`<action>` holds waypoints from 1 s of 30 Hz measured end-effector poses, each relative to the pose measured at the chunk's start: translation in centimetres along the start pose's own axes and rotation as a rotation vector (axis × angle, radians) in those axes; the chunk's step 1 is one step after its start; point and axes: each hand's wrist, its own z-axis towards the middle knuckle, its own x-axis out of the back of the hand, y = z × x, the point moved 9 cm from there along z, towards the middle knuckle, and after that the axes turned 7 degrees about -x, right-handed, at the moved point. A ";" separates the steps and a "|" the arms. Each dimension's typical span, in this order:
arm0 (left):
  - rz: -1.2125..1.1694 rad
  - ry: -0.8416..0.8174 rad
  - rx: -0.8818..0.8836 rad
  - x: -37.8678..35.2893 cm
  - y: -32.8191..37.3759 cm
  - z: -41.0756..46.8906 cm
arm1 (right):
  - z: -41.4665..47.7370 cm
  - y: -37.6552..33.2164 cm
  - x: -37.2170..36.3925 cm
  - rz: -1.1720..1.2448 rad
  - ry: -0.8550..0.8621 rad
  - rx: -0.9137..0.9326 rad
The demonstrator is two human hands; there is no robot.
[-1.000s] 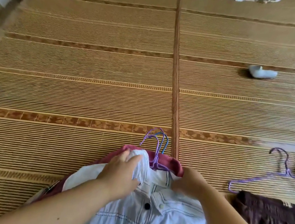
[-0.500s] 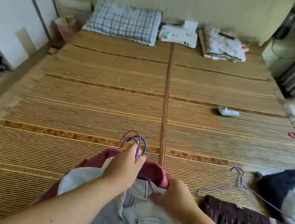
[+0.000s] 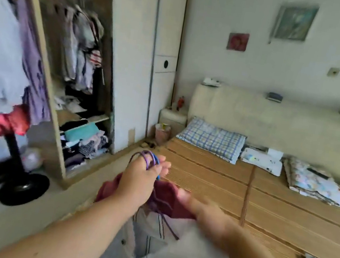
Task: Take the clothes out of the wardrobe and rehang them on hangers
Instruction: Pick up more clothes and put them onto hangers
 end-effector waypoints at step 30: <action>-0.057 0.144 -0.132 53.0 7.9 16.7 | 23.6 -36.3 -39.1 -0.428 0.082 0.474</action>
